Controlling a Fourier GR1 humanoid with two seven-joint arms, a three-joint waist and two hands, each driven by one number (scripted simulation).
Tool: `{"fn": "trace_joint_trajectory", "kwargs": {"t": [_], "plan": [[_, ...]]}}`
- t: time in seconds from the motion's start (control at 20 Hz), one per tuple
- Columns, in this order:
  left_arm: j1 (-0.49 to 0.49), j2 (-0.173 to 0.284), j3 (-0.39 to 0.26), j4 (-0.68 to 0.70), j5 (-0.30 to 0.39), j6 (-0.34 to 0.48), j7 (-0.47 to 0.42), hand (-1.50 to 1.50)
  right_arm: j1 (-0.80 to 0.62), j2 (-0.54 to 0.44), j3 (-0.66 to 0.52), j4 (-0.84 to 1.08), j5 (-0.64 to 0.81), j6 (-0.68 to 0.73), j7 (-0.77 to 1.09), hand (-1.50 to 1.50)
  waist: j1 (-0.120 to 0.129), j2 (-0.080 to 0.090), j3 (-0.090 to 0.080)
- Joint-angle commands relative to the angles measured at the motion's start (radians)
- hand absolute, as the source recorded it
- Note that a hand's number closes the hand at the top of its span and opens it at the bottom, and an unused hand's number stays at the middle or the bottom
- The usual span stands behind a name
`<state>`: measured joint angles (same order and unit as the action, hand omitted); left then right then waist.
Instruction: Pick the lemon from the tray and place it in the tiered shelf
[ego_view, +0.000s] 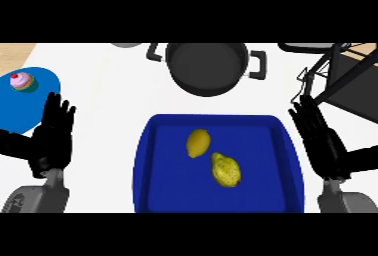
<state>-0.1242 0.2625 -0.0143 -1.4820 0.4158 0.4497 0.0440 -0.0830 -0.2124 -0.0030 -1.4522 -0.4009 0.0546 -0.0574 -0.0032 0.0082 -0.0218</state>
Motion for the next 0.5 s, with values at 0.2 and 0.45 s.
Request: {"fn": "trace_joint_trajectory", "kwargs": {"t": [0.2, 0.45], "plan": [[0.071, 0.165, -0.073, 0.053, -0.103, -0.135, 0.009, 0.0, -0.095, 0.1, -0.017, 0.01, 0.384, -0.584, -0.035, 1.5, 0.025, 0.001, 0.011], [0.081, 0.183, -0.082, 0.05, -0.11, -0.142, 0.028, 0.0, 0.048, 0.072, -0.13, 0.126, 0.53, -0.88, 0.029, 1.5, -0.037, 0.025, -0.001]]}}
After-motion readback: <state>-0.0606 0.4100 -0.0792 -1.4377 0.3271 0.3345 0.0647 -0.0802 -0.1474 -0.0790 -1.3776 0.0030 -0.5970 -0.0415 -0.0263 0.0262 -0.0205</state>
